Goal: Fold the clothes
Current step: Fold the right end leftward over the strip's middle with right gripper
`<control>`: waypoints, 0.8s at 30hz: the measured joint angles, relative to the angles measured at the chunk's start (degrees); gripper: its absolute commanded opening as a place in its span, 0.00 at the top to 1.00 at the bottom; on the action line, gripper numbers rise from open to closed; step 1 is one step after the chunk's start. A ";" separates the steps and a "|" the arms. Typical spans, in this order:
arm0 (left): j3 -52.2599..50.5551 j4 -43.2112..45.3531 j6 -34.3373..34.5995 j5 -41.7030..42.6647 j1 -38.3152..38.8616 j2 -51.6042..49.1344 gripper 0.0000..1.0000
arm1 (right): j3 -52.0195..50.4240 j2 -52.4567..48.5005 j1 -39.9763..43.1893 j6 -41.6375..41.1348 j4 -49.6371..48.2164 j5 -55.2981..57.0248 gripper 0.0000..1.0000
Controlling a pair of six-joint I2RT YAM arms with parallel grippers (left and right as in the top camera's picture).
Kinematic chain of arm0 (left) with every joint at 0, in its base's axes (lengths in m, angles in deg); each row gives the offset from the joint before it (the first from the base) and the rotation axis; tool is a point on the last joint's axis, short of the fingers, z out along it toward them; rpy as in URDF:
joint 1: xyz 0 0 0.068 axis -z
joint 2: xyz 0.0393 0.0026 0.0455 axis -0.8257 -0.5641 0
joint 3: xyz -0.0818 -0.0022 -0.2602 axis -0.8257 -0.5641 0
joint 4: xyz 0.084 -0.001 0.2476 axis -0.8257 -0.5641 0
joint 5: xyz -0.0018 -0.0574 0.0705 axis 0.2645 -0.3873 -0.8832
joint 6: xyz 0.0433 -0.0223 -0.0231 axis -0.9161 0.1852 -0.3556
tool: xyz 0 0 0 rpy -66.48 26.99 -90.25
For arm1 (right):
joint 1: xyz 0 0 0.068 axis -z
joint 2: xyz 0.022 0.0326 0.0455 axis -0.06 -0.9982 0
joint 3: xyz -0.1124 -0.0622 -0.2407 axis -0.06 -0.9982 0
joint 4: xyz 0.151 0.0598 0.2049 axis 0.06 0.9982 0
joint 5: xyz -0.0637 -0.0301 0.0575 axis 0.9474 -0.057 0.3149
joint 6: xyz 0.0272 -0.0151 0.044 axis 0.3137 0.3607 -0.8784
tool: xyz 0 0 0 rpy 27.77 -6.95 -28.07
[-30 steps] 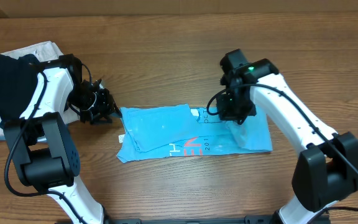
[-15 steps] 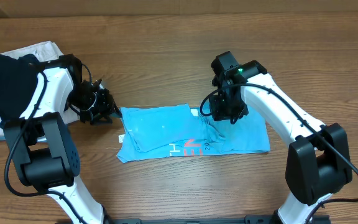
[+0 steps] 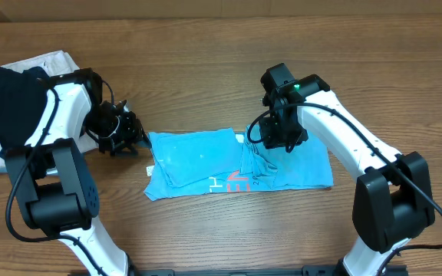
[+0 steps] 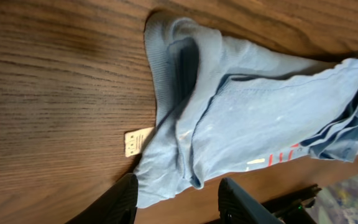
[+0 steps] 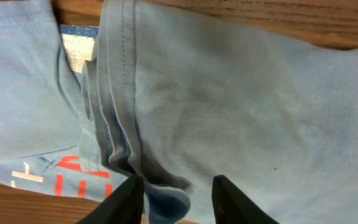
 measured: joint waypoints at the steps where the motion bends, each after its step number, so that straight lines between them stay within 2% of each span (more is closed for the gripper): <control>1: 0.00 -0.22 -0.24 -0.39 0.15 0.00 0.54 | 0.00 0.00 0.02 -0.17 0.20 0.02 0.57; 6: 0.00 -0.79 -0.46 -1.97 1.68 0.00 0.54 | 0.00 0.00 0.02 -0.42 3.10 1.22 0.59; 15: 0.00 -1.03 -0.46 -2.91 2.71 0.00 0.54 | -7.02 0.00 -0.11 0.02 -0.68 1.38 0.59; 18: 0.00 -1.16 -0.46 -2.93 2.71 0.00 0.54 | -9.75 0.00 -0.50 0.96 -2.54 -0.70 0.62; 20: 0.00 -1.33 -0.46 -2.93 2.71 0.00 0.54 | -11.15 -0.02 -0.92 3.39 -2.97 -3.74 0.62; 24: 0.00 -1.40 -0.48 -2.93 2.71 0.00 0.53 | -12.02 -0.02 -1.99 14.29 -1.60 -14.69 0.62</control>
